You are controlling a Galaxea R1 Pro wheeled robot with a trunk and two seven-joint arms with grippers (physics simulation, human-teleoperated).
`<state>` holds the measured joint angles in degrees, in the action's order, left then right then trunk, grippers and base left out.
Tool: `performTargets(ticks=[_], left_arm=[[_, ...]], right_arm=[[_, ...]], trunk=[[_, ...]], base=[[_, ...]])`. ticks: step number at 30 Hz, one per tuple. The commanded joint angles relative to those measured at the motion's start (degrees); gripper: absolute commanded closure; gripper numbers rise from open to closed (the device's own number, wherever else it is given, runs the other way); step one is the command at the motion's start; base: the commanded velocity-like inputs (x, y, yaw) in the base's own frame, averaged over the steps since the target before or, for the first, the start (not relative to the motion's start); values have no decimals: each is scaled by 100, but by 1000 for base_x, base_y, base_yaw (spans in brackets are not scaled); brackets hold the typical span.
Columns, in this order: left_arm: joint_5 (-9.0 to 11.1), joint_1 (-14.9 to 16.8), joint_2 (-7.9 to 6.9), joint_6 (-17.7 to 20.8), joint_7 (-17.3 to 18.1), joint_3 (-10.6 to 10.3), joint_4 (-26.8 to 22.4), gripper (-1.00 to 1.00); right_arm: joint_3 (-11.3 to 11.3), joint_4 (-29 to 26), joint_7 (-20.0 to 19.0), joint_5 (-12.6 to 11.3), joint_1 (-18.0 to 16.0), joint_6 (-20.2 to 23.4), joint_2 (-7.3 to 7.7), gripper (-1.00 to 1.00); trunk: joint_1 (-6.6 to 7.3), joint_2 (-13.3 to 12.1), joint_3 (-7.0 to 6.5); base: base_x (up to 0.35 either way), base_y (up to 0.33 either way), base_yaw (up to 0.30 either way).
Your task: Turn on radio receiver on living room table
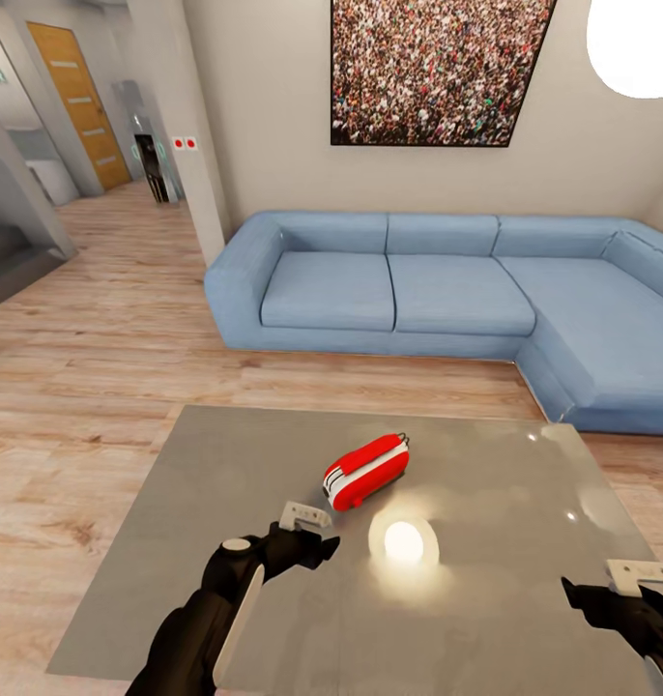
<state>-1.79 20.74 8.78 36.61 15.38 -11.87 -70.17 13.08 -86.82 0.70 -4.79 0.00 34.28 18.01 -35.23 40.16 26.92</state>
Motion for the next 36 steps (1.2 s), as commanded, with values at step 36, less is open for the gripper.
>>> performTargets(ticks=[36], left_arm=[[20,0,-8,-5,6,0,38,-100]], right_arm=[[125,-202,-35,-16,0,-153,-5,-100]], trunk=[[0,0,229]], base=[[0,0,0]])
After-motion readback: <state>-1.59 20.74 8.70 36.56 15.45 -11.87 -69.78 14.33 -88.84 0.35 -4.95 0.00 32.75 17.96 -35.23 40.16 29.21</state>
